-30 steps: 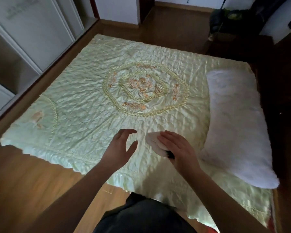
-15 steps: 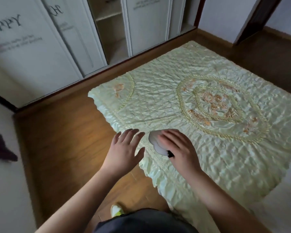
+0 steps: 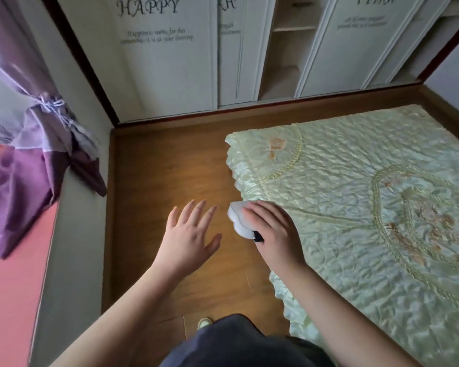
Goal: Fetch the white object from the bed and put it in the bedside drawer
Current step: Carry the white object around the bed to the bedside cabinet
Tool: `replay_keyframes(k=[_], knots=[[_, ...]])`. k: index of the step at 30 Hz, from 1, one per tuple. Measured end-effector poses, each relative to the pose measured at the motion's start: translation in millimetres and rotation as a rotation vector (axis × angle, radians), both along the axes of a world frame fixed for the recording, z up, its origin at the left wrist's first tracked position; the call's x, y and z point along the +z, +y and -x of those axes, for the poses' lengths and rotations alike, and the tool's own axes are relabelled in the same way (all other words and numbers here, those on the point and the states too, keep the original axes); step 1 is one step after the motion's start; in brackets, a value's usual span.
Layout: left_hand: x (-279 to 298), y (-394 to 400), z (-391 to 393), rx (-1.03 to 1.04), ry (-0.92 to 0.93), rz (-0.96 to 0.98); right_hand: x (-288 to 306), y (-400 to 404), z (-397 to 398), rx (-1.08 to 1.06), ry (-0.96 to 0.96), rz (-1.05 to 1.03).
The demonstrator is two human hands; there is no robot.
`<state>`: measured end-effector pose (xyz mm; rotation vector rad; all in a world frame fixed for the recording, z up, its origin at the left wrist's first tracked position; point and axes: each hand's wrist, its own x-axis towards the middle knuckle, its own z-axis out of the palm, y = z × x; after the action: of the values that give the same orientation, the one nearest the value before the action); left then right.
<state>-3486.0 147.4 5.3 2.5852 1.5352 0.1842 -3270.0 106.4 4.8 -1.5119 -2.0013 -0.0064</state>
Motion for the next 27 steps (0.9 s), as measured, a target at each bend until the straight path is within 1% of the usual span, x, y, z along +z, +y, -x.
replay_keyframes(k=[3, 7, 11, 16, 21, 23, 27], knots=[[0.7, 19.5, 16.9, 0.03, -0.033, -0.011, -1.9, 26.1, 10.1, 0.046, -0.043, 0.018], [-4.1, 49.5, 20.9, 0.084, -0.075, 0.008, -7.2, 65.7, 9.2, 0.068, -0.082, 0.067], [-14.0, 87.7, 14.1, 0.086, -0.052, 0.022, -17.5, 115.0, 6.3, 0.085, -0.067, 0.095], [-20.2, 170.0, 8.7, 0.13, 0.008, 0.036, -30.1, 198.1, -1.1, 0.122, -0.031, 0.092], [-4.3, 256.5, -7.2, 0.129, 0.054, 0.015, -22.7, 286.9, -20.3, 0.166, -0.011, 0.095], [2.5, 284.4, -14.6, 0.128, 0.054, -0.005, -18.1, 317.6, -28.2, 0.179, -0.015, 0.091], [6.8, 327.9, -24.5, 0.151, 0.072, 0.028, -13.3, 370.9, -38.9, 0.193, -0.025, 0.088]])
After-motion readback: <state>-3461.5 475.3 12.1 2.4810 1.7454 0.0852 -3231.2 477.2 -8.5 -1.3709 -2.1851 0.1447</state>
